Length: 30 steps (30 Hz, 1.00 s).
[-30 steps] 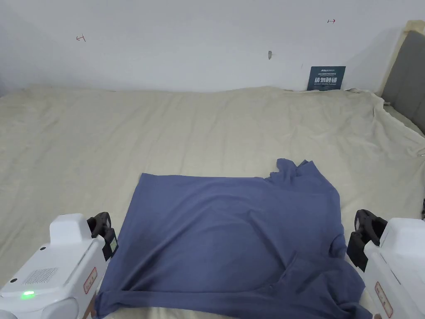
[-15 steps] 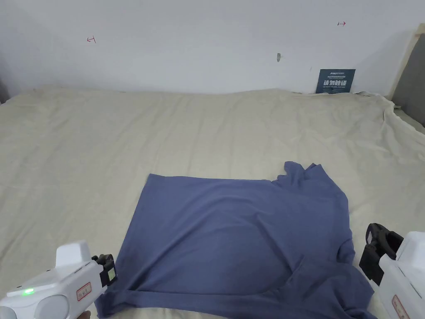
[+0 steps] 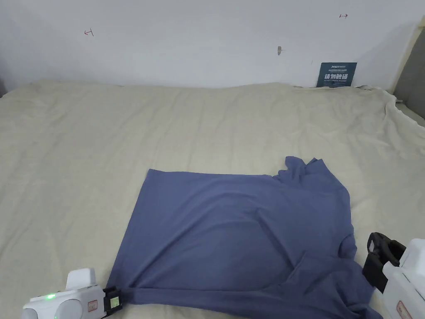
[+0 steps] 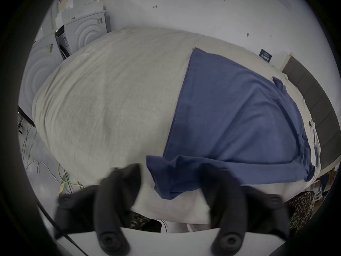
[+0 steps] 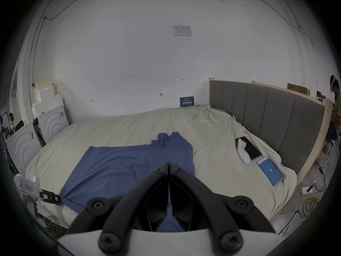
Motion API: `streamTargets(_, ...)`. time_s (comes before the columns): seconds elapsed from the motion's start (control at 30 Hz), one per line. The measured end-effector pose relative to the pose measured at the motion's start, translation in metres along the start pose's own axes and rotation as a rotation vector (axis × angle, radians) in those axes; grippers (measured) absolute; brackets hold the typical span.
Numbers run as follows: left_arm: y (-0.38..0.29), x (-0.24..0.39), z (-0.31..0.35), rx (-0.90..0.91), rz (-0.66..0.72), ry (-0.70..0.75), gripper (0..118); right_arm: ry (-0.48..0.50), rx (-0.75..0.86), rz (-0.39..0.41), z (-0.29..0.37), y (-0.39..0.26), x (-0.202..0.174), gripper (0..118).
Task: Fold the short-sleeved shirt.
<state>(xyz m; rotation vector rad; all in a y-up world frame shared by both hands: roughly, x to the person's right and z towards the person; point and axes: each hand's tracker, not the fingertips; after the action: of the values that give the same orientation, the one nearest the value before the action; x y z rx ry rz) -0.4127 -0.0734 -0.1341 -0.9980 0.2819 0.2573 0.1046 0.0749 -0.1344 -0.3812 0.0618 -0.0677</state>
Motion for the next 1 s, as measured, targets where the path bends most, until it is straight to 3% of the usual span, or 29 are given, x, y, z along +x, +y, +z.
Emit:
streamTargets(0.03,0.0,-0.001,-0.004,-0.023,0.009,-0.023,26,-0.001,-0.003,-0.002,0.0,-0.001,0.001,0)
streamTargets(0.13,-0.002,0.001,0.0,-0.002,0.034,-0.039,4,-0.006,-0.022,-0.006,-0.002,-0.005,0.005,0)
streamTargets(0.27,-0.002,0.002,0.012,0.048,0.014,-0.042,2,-0.015,-0.135,-0.042,-0.014,-0.019,0.017,4)
streamTargets(0.4,0.001,0.002,0.025,0.082,-0.015,-0.054,2,-0.047,-0.336,-0.065,-0.037,-0.051,0.033,32)
streamTargets(0.47,0.003,0.002,0.03,0.101,-0.021,-0.062,2,-0.066,-0.395,-0.077,-0.046,-0.069,0.038,82)
streamTargets(0.5,0.005,0.003,0.034,0.107,-0.02,-0.065,2,-0.068,-0.416,-0.083,-0.049,-0.077,0.039,89)
streamTargets(0.67,0.008,0.004,0.041,0.14,-0.014,-0.098,2,-0.071,-0.502,-0.086,-0.063,-0.112,0.041,88)
streamTargets(0.73,0.009,0.004,0.041,0.144,-0.01,-0.102,2,-0.069,-0.53,-0.094,-0.069,-0.122,0.042,81)
streamTargets(0.8,0.01,0.004,0.041,0.146,-0.01,-0.103,2,-0.06,-0.54,-0.098,-0.071,-0.128,0.043,50)
streamTargets(0.87,0.01,0.004,0.042,0.144,-0.006,-0.103,2,-0.05,-0.544,-0.093,-0.071,-0.131,0.043,5)
streamTargets(1.0,0.014,0.0,0.041,0.159,0.018,-0.11,2,-0.011,-0.484,-0.108,-0.054,-0.119,0.044,5)
